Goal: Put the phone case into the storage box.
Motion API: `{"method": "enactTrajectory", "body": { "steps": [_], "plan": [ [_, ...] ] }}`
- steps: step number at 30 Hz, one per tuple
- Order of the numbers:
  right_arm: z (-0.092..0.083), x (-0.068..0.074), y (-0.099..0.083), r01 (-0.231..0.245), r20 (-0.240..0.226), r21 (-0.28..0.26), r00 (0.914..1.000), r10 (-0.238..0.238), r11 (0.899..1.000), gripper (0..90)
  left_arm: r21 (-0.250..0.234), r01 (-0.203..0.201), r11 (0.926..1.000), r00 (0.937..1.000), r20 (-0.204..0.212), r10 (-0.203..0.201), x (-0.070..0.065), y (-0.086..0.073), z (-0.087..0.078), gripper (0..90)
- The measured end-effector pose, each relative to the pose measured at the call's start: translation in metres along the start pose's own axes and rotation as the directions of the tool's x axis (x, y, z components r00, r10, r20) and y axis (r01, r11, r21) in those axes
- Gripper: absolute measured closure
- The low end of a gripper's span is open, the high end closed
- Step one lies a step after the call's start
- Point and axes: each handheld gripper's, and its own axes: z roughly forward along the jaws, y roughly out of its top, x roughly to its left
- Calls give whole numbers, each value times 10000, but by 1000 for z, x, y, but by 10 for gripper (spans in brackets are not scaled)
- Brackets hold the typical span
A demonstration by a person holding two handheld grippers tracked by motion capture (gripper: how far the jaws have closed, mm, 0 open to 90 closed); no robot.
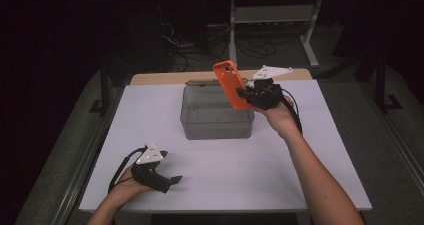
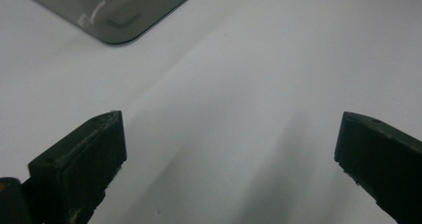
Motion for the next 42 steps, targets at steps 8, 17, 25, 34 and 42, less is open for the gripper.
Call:
{"method": "enactTrajectory", "body": {
  "steps": [8, 17, 25, 34, 42],
  "plan": [
    [9, 0, 0, 84, -116, 794, 9999, -75, 9968, 811, 32, -31, 10000, 10000, -5, 31, 0, 0, 0, 0],
    [16, -1, 0, 150, -182, 1361, 9998, -126, 9906, 811, 46, -24, 10000, 10000, 5, 24, 0, 0, 0, 0],
    [25, 1, 2, 244, -126, 1991, 9997, -224, 9797, 810, 42, -19, 10000, 10000, 27, 19, 0, 0, 1, 0],
    [33, 2, 4, 254, -171, 2618, 9996, -216, 9648, 809, 57, -32, 10000, 10000, 11, 32, 0, 0, 0, 0],
    [41, 3, 7, 256, -125, 3224, 9997, -228, 9462, 809, 34, -15, 10000, 10000, 30, 15, 0, 0, 0, 0]
  ]
}}
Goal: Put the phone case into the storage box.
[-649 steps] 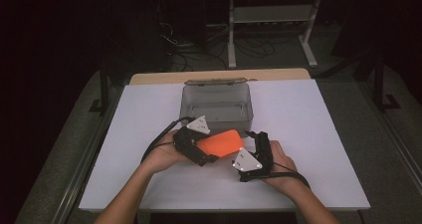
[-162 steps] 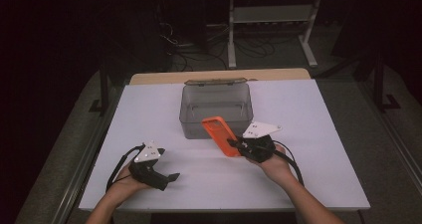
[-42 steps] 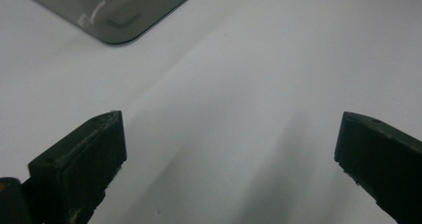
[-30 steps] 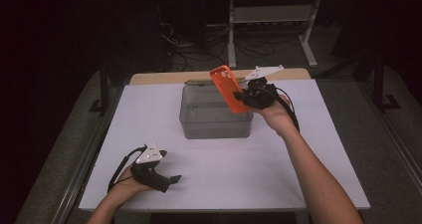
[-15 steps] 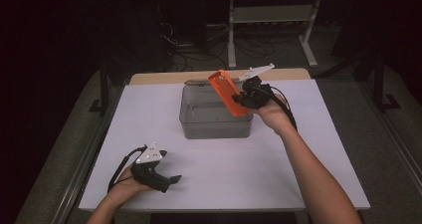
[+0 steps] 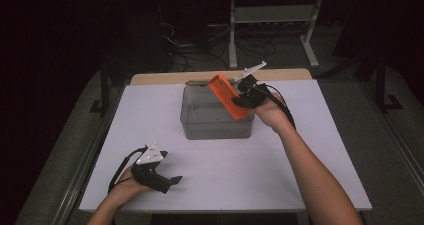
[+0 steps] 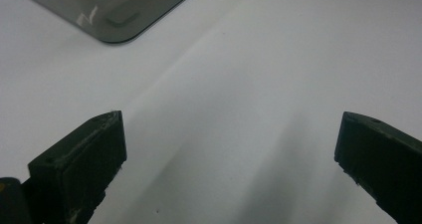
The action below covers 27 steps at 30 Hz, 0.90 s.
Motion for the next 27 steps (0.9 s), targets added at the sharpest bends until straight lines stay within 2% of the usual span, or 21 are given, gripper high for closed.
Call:
{"method": "enactTrajectory", "body": {
  "steps": [6, 12, 27],
  "plan": [
    [6, 0, 3, -47, -142, 559, 9999, 55, 9984, 808, 18, -40, 10000, 10000, 13, 40, -1, 0, 0, 0],
    [10, -1, 5, -3, -223, 863, 9997, 22, 9963, 807, 27, -54, 10000, 10000, 35, 54, -1, 0, 0, 0],
    [24, -6, 8, -350, -231, 1829, 9989, 399, 9825, 805, 42, -51, 10000, 10000, 66, 51, -1, 0, 0, 0]
  ]
}}
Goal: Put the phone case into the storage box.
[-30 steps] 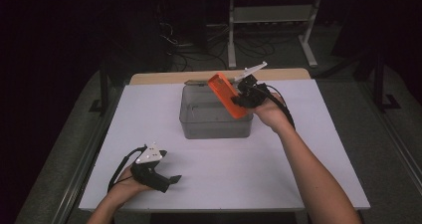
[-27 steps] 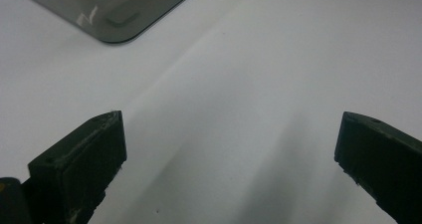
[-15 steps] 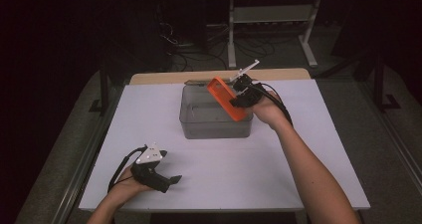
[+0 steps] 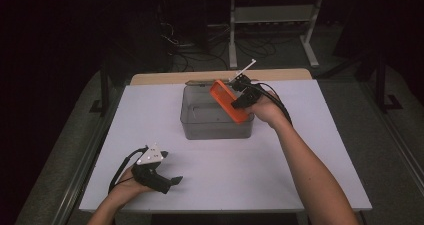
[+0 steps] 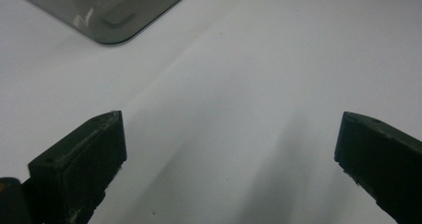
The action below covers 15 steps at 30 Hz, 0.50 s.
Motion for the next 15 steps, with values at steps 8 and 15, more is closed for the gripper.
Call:
{"method": "enactTrajectory", "body": {
  "steps": [8, 15],
  "plan": [
    [8, -2, 2, -217, -10, 509, 9998, 218, 9985, 805, -13, -40, 10000, 10000, -5, 40, 0, 0, 0, 0],
    [14, -3, 4, -396, 54, 895, 9992, 393, 9952, 805, -42, -31, 10000, 10000, 21, 31, -2, 0, 0, 0]
  ]
}}
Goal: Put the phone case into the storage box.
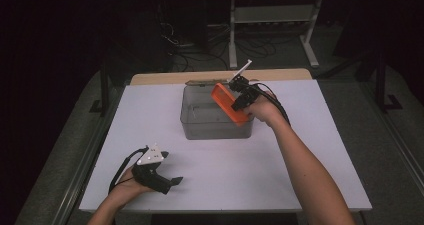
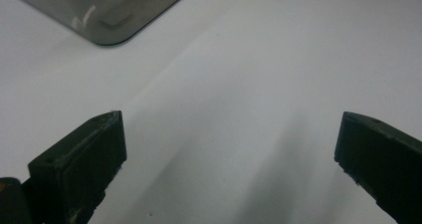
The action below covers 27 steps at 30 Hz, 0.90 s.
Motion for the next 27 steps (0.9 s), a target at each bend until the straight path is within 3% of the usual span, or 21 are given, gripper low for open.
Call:
{"method": "enactTrajectory", "body": {
  "steps": [15, 27],
  "plan": [
    [10, -3, 5, -671, 79, 720, 9977, 667, 9951, 805, 27, -65, 10000, 10000, 48, 65, -1, 1, 0, 0],
    [15, -2, 8, -1605, 242, 1062, 9870, 1588, 9813, 804, 4, -52, 10000, 10000, 74, 52, -2, 2, 0, 0]
  ]
}}
